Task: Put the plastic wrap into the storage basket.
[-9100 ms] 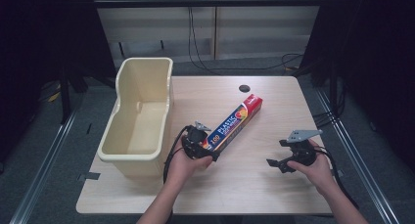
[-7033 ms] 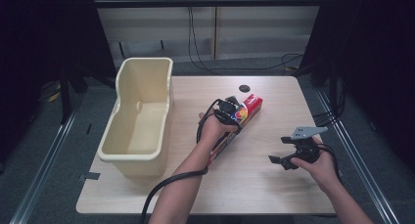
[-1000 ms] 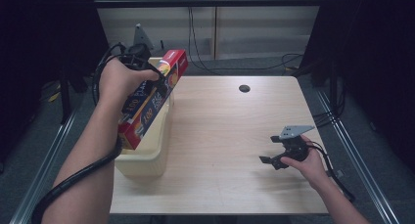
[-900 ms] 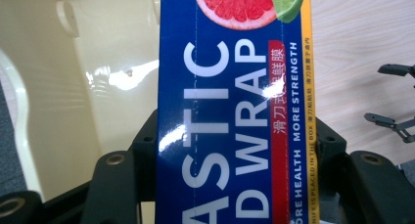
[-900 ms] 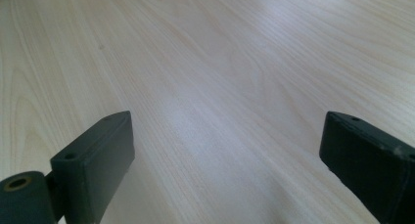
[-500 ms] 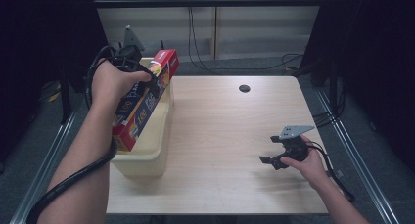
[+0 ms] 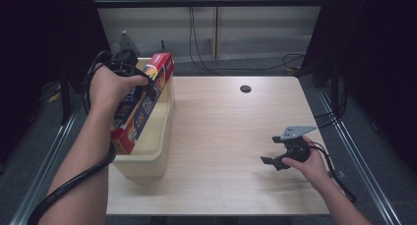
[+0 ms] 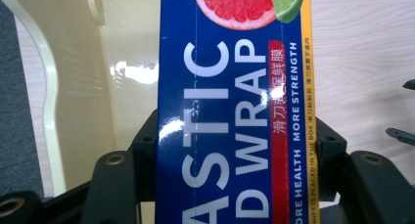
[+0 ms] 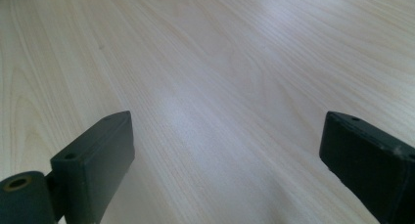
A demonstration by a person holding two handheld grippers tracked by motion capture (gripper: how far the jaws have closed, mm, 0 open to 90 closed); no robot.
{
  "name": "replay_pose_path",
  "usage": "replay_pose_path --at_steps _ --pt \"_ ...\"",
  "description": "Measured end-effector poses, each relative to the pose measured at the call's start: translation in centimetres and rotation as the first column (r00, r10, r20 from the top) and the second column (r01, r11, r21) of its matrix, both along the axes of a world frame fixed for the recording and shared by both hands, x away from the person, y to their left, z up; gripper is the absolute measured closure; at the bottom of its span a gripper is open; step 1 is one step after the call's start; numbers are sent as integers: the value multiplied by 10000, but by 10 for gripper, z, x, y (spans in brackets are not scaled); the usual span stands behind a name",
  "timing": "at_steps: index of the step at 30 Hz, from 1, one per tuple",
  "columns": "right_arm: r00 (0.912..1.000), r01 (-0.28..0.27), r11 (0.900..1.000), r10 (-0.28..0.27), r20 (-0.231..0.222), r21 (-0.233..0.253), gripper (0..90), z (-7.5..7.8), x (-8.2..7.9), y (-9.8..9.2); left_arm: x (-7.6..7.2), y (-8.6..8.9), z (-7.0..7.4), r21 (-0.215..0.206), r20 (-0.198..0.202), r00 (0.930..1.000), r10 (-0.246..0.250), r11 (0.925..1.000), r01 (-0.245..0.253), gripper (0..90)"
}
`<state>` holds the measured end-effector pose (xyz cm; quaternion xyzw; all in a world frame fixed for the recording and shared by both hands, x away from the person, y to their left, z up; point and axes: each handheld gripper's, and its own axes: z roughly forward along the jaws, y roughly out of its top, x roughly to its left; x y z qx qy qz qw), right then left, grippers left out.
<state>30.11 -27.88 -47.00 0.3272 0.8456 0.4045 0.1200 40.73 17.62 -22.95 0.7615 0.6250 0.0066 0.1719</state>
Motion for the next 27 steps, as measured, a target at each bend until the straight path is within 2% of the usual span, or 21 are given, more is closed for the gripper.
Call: replay_pose_path --at_steps 14,16,27 --pt "10000 19 10000 -19 -13 5 62 0 0 0 -1 5 -12 -154 -247 9995 180 9997 -184 407" --pt "10000 18 10000 -18 -28 -12 62 0 0 0 -1 6 -12 -165 -179 9997 158 9997 -161 406" --pt "10000 49 10000 -49 -15 -25 62 0 -1 0 -5 10 -5 -126 -207 9996 215 9997 -217 407"
